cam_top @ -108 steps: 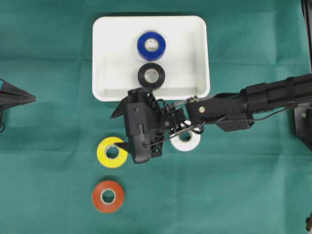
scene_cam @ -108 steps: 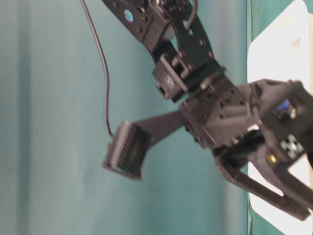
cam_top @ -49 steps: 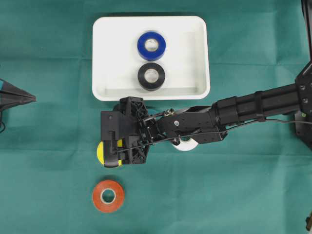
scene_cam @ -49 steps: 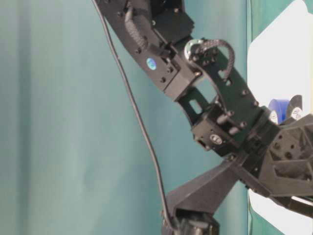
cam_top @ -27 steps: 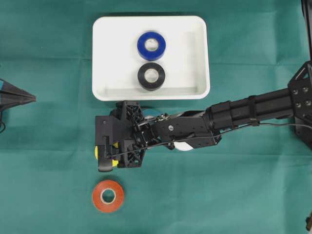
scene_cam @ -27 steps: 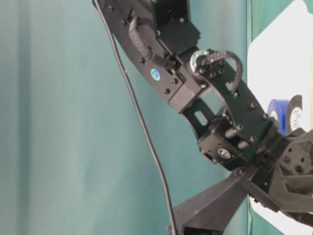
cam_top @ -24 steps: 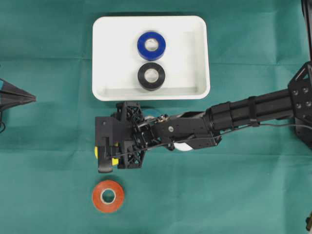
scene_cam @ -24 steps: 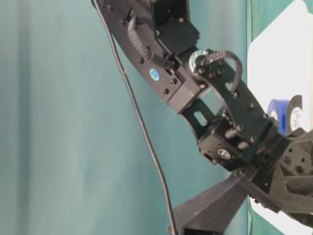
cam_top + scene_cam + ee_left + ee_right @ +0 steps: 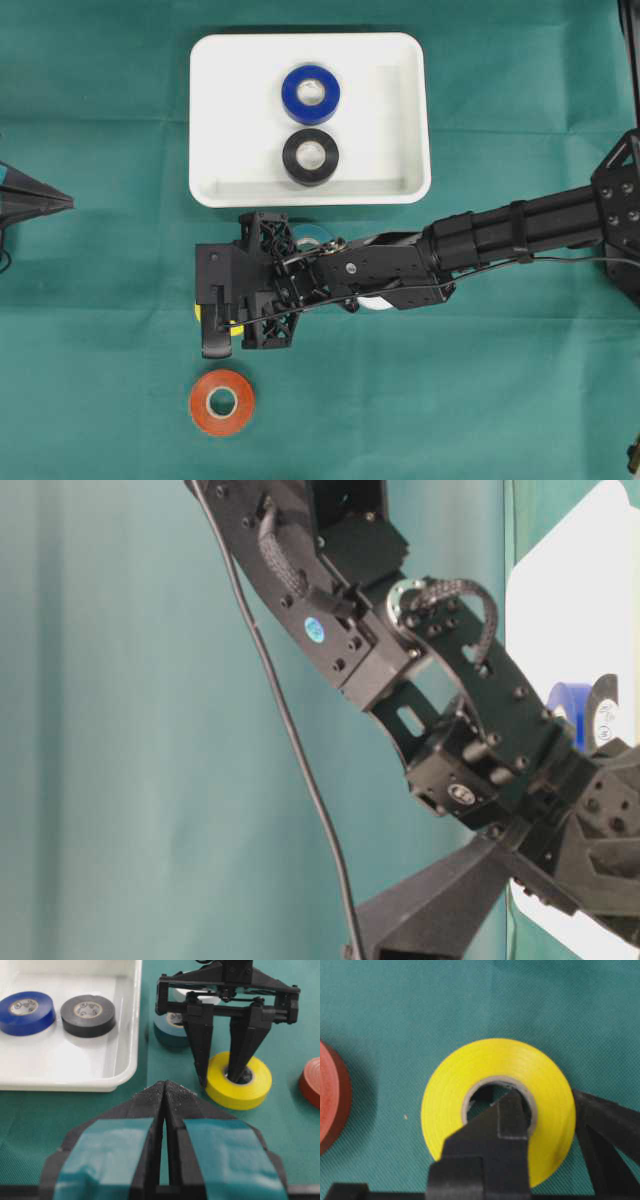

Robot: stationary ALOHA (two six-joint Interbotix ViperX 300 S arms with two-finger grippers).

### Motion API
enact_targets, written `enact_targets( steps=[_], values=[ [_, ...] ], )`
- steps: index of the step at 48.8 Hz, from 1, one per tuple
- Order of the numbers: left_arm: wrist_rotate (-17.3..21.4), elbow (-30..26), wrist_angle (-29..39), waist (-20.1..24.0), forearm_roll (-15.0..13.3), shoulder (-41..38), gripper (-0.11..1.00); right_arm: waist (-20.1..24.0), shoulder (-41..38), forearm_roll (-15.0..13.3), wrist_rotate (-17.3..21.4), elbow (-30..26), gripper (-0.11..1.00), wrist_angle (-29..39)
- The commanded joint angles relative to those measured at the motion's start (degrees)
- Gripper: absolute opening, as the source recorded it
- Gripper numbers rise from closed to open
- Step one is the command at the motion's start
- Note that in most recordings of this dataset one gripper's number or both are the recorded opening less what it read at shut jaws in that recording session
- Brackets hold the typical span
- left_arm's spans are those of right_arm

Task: Put the tape into the white case with the right arm.
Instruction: 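Close the right gripper on the yellow tape roll, then lift the yellow roll and carry it into the tray's upper-left corner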

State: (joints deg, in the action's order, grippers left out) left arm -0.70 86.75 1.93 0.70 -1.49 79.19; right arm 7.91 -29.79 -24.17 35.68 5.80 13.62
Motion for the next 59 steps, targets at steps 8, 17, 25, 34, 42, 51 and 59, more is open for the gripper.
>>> enact_targets(
  steps=[8,17,25,34,42,51,59],
  values=[
    [-0.2,0.9,0.0,0.0,0.0,-0.4,0.00,0.8,5.4,0.2,0.1,-1.1,0.02,2.0],
    [-0.1,1.1,0.1,0.0,0.0,-0.4,0.00,0.8,7.6,0.2,0.1,-1.1,0.02,3.3],
    [0.0,1.4,0.1,0.0,0.0,-0.4,0.00,0.7,9.0,0.2,0.1,-1.1,0.02,4.9],
    [0.3,1.7,0.1,0.0,0.1,0.8,0.00,0.3,9.1,0.2,0.2,-1.1,0.02,5.6],
    [-0.2,2.1,0.0,0.1,0.0,2.4,0.00,-0.7,9.8,0.2,0.2,-1.1,0.02,5.7],
    [-0.3,-1.6,1.1,0.4,0.0,3.3,0.00,-3.1,11.3,0.1,0.2,-1.1,0.02,7.5],
    [-0.3,0.3,3.5,0.4,0.1,3.6,0.00,-6.6,12.1,0.0,0.0,-1.1,0.02,9.1]
  ],
)
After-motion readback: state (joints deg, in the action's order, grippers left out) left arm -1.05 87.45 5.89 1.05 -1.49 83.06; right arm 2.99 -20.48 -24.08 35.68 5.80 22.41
